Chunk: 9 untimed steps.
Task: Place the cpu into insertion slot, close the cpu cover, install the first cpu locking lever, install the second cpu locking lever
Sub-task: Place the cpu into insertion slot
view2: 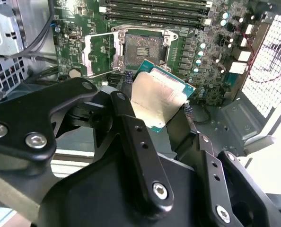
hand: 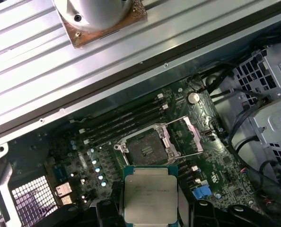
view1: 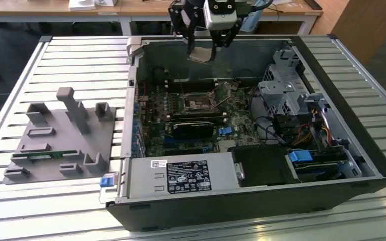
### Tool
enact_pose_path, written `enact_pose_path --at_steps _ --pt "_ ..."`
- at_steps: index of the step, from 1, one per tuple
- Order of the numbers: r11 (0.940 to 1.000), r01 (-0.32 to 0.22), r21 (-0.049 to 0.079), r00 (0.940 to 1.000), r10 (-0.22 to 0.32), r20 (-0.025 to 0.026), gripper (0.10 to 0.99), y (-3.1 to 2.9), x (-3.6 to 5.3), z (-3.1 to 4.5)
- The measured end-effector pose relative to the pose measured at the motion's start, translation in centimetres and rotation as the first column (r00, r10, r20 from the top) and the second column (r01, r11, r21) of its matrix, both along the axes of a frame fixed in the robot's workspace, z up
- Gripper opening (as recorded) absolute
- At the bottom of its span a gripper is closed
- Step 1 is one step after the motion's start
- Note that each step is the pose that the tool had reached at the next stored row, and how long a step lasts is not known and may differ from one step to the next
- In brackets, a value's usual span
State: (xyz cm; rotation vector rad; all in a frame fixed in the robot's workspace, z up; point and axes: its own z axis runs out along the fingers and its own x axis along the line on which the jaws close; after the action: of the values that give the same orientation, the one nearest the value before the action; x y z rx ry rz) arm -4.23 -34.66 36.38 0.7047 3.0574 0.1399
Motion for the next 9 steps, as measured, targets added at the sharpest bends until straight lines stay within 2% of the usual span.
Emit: enact_pose_path --at_steps 9 --pt "0.9973 0.074 0.000 0.9973 -0.074 0.0000 0.541 0.00 -0.06 -0.05"
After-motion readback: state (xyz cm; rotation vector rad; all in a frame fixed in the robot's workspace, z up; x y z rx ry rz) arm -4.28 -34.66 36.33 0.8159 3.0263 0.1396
